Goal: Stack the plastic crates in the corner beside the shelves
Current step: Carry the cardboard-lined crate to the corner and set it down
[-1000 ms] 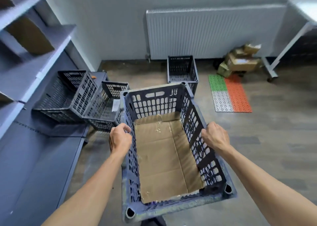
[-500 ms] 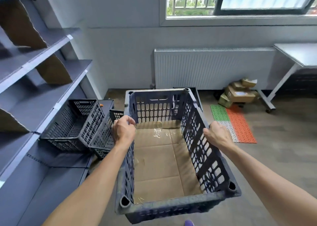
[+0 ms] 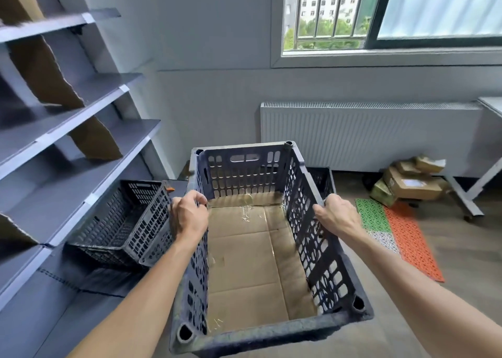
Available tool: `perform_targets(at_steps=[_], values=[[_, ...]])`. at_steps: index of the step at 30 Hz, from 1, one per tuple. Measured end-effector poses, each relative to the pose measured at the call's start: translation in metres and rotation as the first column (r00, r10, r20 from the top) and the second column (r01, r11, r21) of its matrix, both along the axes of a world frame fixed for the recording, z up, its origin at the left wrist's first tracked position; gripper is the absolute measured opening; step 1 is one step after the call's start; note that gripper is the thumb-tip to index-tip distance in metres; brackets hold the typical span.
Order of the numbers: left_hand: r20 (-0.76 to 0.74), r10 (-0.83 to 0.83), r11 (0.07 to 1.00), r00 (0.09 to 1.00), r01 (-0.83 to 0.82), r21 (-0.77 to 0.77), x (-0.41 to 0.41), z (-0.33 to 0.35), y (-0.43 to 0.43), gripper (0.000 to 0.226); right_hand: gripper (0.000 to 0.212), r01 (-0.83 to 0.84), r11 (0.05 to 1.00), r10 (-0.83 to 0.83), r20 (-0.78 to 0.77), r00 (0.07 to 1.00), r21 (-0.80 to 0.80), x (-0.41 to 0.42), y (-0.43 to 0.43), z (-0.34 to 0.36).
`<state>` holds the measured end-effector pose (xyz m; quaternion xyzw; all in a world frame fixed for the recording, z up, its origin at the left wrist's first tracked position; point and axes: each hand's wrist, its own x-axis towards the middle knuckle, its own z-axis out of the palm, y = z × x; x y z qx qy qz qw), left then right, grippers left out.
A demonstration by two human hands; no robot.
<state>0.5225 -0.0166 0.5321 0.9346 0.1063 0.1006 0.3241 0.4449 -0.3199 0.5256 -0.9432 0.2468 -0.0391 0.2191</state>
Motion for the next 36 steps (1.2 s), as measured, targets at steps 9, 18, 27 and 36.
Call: perform_targets(at_steps=[9,18,27,36], values=[[0.014,0.047,0.999,0.999,-0.047,-0.010,0.080,0.002,-0.020,0.022,0.030,-0.025,0.999,0.024,-0.025,0.999,-0.021,0.096,-0.024,-0.001],[-0.045,0.025,0.995,0.999,-0.030,-0.093,0.200,-0.025,-0.008,0.029,0.034,-0.033,0.998,0.028,-0.100,0.995,-0.050,0.210,-0.017,-0.024],[-0.066,-0.003,0.993,0.998,-0.005,-0.121,0.301,-0.017,0.002,0.027,0.031,-0.021,0.999,0.018,-0.082,0.996,-0.042,0.308,-0.011,-0.015],[-0.047,0.059,0.992,0.997,-0.064,-0.109,0.379,-0.026,-0.014,0.027,0.031,-0.070,0.996,0.064,-0.085,0.994,-0.060,0.406,-0.029,-0.023]])
